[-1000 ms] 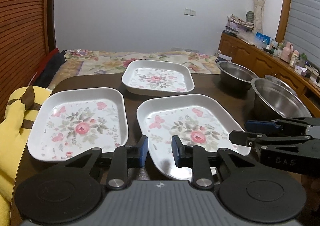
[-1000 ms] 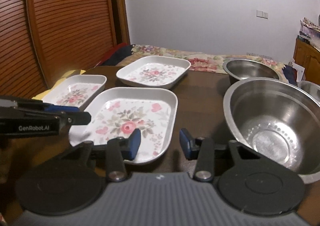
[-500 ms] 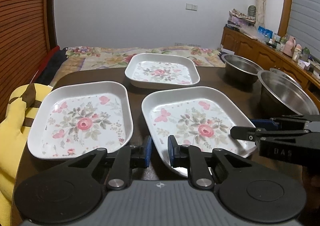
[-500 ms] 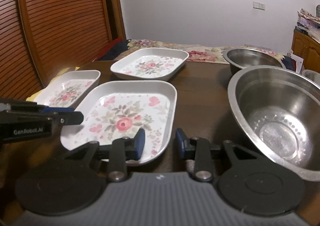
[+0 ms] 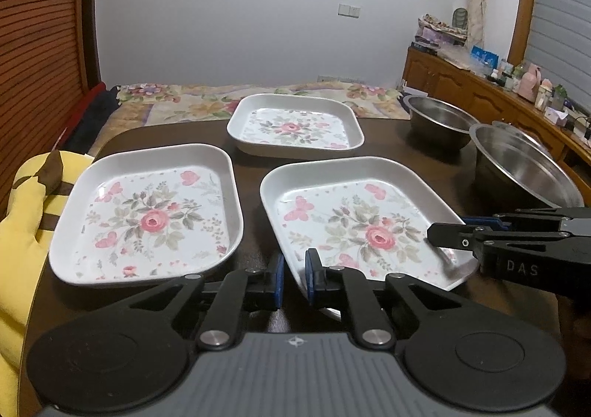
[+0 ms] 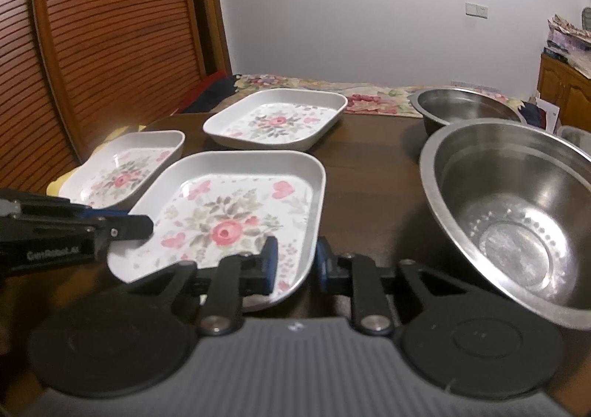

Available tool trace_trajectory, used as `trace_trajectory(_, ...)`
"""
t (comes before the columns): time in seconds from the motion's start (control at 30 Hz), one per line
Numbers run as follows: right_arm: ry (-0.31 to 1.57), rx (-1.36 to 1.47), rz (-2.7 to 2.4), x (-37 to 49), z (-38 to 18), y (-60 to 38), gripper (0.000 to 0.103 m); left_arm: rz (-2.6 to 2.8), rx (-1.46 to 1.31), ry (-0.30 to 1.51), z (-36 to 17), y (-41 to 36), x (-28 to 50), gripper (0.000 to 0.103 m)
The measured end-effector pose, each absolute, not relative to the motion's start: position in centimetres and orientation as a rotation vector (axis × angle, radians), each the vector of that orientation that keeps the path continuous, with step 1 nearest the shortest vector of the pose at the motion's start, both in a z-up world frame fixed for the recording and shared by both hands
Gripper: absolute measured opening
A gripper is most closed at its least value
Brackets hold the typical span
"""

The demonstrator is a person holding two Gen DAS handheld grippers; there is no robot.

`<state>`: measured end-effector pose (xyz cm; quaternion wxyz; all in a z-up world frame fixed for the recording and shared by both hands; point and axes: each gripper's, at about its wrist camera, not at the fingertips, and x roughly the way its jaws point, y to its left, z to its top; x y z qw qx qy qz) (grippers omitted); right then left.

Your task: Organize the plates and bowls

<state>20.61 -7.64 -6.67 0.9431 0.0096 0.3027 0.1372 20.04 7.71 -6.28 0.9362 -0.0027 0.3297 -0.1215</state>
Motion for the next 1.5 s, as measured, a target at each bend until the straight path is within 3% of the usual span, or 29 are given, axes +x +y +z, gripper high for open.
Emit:
trace_trajectory(0.77,0.545,0.092,0.301,11.3,-6.7,-7.6,0.02,-0.273,-0.019,0.626,-5.7,8.4,10.4,0.013)
trace_trajectory(1.5,0.557,0.073,0.318,9.1,-7.9,-6.9,0.02,-0.255,-0.024,0.647,-6.8,9.1,8.4,0.012)
